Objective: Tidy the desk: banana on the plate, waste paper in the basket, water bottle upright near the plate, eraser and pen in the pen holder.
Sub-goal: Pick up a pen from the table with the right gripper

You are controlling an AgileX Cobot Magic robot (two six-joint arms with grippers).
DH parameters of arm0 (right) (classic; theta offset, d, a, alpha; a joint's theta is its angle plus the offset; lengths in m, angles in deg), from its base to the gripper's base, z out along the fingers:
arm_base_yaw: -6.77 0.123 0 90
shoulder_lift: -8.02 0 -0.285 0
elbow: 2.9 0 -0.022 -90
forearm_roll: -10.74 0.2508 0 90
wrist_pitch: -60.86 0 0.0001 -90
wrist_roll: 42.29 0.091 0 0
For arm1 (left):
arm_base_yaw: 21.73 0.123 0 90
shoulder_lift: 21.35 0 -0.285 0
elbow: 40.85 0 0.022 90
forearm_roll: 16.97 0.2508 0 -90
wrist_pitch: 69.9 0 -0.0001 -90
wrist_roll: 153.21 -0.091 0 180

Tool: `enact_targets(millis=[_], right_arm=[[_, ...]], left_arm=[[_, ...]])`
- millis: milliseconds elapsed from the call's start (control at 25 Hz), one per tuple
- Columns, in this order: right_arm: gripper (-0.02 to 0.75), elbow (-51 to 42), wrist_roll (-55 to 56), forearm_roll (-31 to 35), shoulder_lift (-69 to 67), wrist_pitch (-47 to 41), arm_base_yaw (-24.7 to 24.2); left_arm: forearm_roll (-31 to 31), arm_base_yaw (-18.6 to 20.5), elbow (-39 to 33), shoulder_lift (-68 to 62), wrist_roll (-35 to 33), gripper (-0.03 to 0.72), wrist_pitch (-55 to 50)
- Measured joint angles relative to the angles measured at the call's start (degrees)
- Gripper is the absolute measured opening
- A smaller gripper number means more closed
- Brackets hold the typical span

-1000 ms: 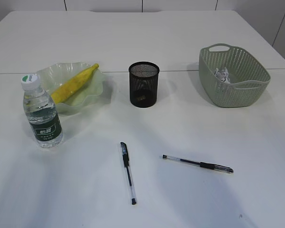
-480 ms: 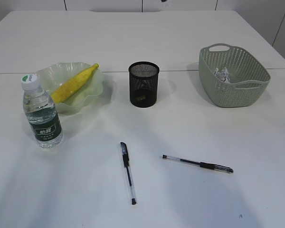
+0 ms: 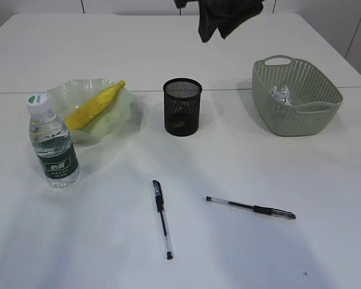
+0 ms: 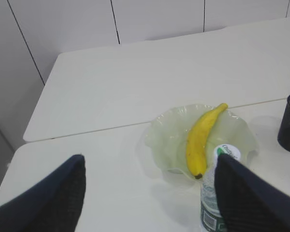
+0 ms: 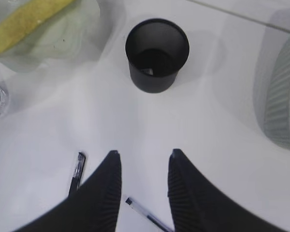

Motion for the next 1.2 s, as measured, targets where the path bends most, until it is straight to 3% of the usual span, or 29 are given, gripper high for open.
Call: enact_targets(millis=[560, 1200], right_arm=[[0.248, -12.1, 4.9, 8.0, 0.0, 0.5, 0.0], [0.248, -13.2, 5.8, 12.0, -10.1, 2.0, 4.6]], left_arm=[[-0.6, 0.0, 1.9, 0.0, 0.0, 0.591, -3.3], [-2.8, 0.0, 1.9, 0.0, 0.0, 0.591, -8.6]])
